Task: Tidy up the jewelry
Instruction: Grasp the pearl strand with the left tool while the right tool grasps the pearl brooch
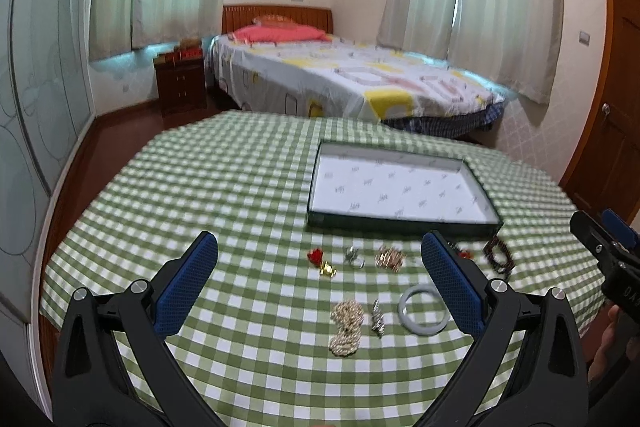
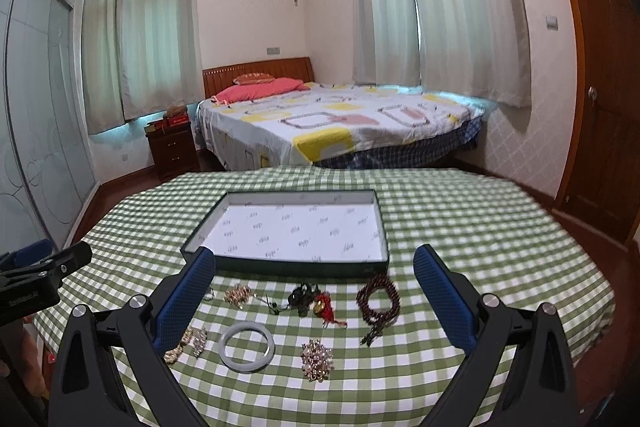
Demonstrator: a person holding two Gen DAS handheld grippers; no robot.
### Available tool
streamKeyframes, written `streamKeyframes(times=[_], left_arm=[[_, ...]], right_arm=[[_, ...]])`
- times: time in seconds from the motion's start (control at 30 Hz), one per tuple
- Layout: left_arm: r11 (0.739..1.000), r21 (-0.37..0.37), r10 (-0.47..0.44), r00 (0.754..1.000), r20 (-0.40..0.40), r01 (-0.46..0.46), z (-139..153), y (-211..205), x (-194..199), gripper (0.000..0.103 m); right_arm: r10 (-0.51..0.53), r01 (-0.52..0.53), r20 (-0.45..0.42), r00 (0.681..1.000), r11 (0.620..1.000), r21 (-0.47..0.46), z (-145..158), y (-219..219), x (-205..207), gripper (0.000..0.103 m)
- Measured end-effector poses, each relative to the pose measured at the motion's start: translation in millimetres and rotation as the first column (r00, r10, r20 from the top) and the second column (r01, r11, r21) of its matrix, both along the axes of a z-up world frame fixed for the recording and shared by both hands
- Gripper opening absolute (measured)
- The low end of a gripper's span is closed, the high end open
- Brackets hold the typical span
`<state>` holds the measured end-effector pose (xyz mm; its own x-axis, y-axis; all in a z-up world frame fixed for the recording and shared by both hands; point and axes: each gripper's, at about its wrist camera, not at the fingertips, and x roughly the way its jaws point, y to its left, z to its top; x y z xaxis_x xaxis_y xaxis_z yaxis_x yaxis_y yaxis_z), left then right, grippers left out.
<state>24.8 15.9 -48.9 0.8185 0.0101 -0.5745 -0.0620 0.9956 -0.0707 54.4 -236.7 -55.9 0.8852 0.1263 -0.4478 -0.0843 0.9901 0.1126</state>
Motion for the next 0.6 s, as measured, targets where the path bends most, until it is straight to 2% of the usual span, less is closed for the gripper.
streamKeyframes(times=[0.17, 0.3, 0.43, 0.6], left_arm=[[1.000, 0.005, 0.004, 0.995, -0.096, -0.004, -36.2, 1.2, 16.5, 0.099], [1.000, 0.009, -0.002, 0.983, -0.185, 0.004, -68.2, -2.5, 29.9, 0.099], [1.000, 0.013, -0.007, 0.958, -0.287, 0.011, -101.2, -4.6, 46.0, 0.084], [1.000, -0.018, -0.022, 0.939, -0.342, 0.017, -119.5, -2.3, 54.7, 0.082]], right_arm=[[0.009, -0.007, -0.106, 0.994, 1.000, 0.024, -43.0, -7.0, 20.8, 0.097], [0.016, -0.008, -0.199, 0.980, 0.999, 0.038, -74.1, -11.2, 35.2, 0.097], [0.024, -0.014, -0.247, 0.969, 0.999, 0.041, -92.1, -10.7, 45.6, 0.097], [0.027, -0.015, -0.286, 0.958, 0.999, 0.043, -101.8, -12.0, 53.1, 0.097]])
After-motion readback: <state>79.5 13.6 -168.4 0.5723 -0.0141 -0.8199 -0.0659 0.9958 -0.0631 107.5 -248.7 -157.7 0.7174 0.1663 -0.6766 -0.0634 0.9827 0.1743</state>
